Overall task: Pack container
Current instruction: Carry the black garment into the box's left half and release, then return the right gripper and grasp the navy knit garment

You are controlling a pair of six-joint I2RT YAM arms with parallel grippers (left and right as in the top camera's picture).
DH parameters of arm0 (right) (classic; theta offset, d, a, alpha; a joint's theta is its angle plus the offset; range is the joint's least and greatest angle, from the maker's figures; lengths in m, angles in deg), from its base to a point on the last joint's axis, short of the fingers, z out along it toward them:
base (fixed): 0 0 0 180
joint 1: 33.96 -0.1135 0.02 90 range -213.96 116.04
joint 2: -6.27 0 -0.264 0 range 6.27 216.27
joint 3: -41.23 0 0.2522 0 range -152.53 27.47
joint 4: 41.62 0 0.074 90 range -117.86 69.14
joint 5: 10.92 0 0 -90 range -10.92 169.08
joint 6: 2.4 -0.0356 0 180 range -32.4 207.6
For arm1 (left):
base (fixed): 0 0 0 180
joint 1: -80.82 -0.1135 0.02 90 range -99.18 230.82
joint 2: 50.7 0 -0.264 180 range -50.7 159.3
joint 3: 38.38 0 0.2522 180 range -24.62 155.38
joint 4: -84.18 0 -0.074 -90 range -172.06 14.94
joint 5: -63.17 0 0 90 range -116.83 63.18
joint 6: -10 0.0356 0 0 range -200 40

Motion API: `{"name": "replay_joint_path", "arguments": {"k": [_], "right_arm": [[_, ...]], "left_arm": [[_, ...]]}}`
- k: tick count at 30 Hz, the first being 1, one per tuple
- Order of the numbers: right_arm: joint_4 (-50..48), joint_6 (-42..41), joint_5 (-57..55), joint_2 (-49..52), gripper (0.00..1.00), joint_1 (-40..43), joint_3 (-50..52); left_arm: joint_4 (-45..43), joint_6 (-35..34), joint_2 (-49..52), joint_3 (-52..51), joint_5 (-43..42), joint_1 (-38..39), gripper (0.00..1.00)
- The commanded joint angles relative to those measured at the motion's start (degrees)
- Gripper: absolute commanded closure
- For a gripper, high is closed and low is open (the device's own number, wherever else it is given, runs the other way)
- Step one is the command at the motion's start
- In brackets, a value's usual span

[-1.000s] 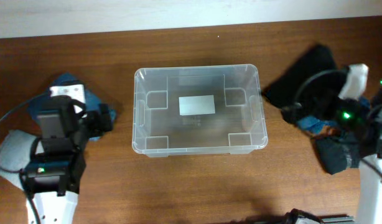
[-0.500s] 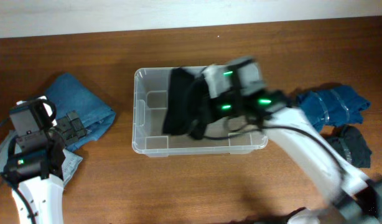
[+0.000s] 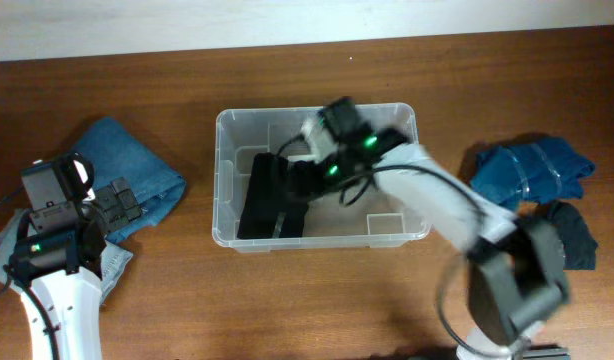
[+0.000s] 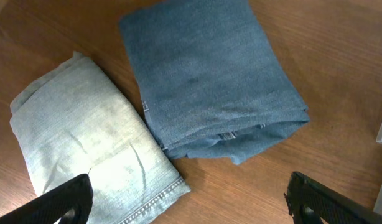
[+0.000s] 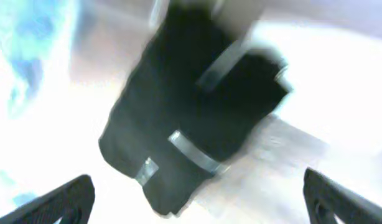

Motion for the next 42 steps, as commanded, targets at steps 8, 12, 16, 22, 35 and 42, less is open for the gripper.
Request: {"name": "replay_joint_path", "arguments": {"k": [8, 12, 16, 22, 35, 42], "right_arm": [[14.8, 0.4, -13.3, -20.2, 0.02, 38.8, -5.2], [14.4, 3.2, -5.6, -17.4, 0.02, 52.8, 0.9], [8.7, 3.4, 0.2, -12.8, 0.02, 60.7, 10.5], [-4.8, 0.7, 1.7, -2.4, 0.01, 63.0, 19.7], [-20.6, -2.8, 11.0, 10.6, 0.48, 63.1, 19.7], [-16.2, -0.6, 14.6, -2.1, 0.95, 62.6, 17.4]], "left_arm": [[0.0, -0.7, 0.1, 1.1, -0.9, -0.3, 0.01], [-0.2, -0.7, 0.1, 1.1, -1.2, -0.3, 0.01], [-0.2, -0.7, 0.1, 1.1, -1.3, -0.3, 0.01], [-0.2, -0.7, 0.1, 1.1, -1.3, -0.3, 0.01], [0.0, -0.6, 0.1, 1.1, -3.9, -0.3, 0.01], [0.0, -0.6, 0.1, 1.1, -3.9, -0.3, 0.01]]}}
